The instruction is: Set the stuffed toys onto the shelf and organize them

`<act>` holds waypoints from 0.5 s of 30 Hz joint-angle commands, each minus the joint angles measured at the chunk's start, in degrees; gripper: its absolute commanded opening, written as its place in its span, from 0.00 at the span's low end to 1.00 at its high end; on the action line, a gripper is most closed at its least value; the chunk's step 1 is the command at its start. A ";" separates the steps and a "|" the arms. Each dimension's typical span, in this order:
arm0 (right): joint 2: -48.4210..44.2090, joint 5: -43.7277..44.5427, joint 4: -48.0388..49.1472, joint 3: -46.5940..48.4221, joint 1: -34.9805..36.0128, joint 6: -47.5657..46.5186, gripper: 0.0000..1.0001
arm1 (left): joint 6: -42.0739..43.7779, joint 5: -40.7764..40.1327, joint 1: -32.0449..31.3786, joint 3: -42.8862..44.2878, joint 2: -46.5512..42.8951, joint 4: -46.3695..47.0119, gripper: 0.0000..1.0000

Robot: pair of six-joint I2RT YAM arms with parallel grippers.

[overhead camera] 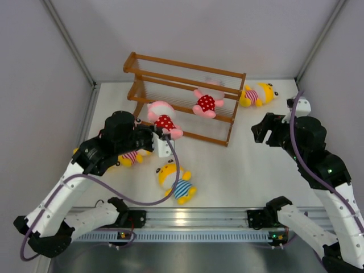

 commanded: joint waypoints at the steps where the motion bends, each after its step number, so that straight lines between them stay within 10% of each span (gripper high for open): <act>1: -0.09 -0.34 5.67 -0.84 0.88 -1.46 0.75 | 9.07 5.31 6.26 0.43 4.11 8.28 0.00; 15: 0.61 -0.78 9.89 -4.97 0.88 -6.56 0.75 | 19.09 15.95 16.55 9.22 23.71 17.25 0.00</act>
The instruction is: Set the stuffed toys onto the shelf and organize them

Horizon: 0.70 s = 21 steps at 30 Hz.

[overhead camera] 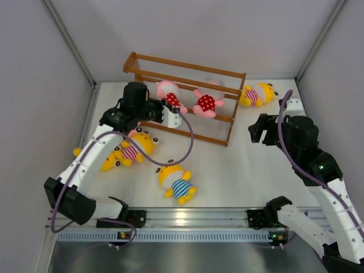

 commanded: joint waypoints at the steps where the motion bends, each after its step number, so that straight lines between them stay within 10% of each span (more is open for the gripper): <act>1: 0.83 -0.36 4.60 -0.32 0.86 -2.78 0.75 | 3.64 5.55 1.25 3.54 2.27 6.81 0.00; 21: 3.20 -0.80 13.13 -4.45 0.77 -5.42 0.76 | -1.10 17.59 7.59 8.47 15.46 7.87 0.00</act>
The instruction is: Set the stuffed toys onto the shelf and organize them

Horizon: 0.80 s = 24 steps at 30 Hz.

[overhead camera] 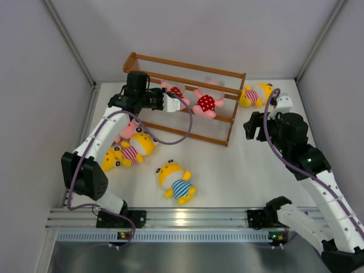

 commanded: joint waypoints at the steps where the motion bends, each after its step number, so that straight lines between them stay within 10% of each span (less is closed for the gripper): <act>1: 0.23 -0.52 4.83 0.45 0.86 -0.81 0.76 | -1.45 4.99 1.38 0.91 0.71 2.84 0.00; 8: 0.93 -1.05 5.27 0.36 0.77 -0.81 0.77 | -0.49 3.93 2.26 -0.67 1.50 1.79 0.02; 13: 1.11 -1.57 5.27 0.10 0.77 -0.98 0.78 | -0.22 2.45 3.76 -1.82 0.80 1.78 0.48; 24: 0.32 -2.81 4.30 -0.08 0.77 -0.63 0.78 | -11.02 0.68 3.76 -1.29 -2.10 1.79 0.66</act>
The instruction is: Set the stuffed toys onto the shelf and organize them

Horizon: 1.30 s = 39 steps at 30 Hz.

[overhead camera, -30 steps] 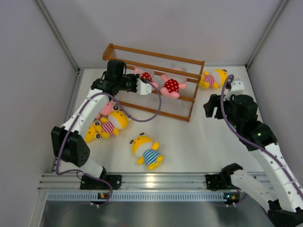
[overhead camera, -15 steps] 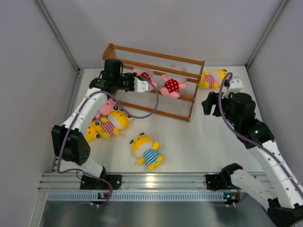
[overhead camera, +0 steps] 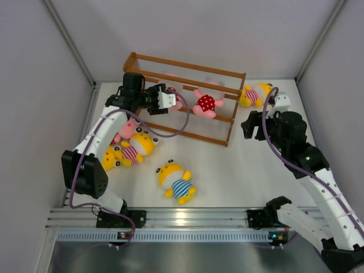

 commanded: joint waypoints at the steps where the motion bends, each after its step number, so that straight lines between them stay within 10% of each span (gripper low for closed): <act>1: -0.88 -1.01 2.44 0.01 0.77 -0.54 0.78 | -5.61 0.44 0.19 0.13 -3.09 1.79 0.66; 5: -2.46 -1.36 1.74 0.27 0.86 0.25 0.78 | -9.56 -2.72 0.11 -0.22 -2.47 1.78 0.69; 7: -3.25 -1.19 1.30 0.19 0.77 0.34 0.78 | -10.80 -4.22 0.11 0.13 -2.38 1.78 0.98; 26: -4.49 -2.68 -0.02 0.45 0.86 2.18 0.78 | -38.30 -7.20 0.02 3.82 -4.67 1.87 0.99; 39: -5.19 -3.65 -0.55 0.18 0.77 2.71 0.77 | -49.93 -30.62 -6.47 7.17 -6.42 0.83 0.93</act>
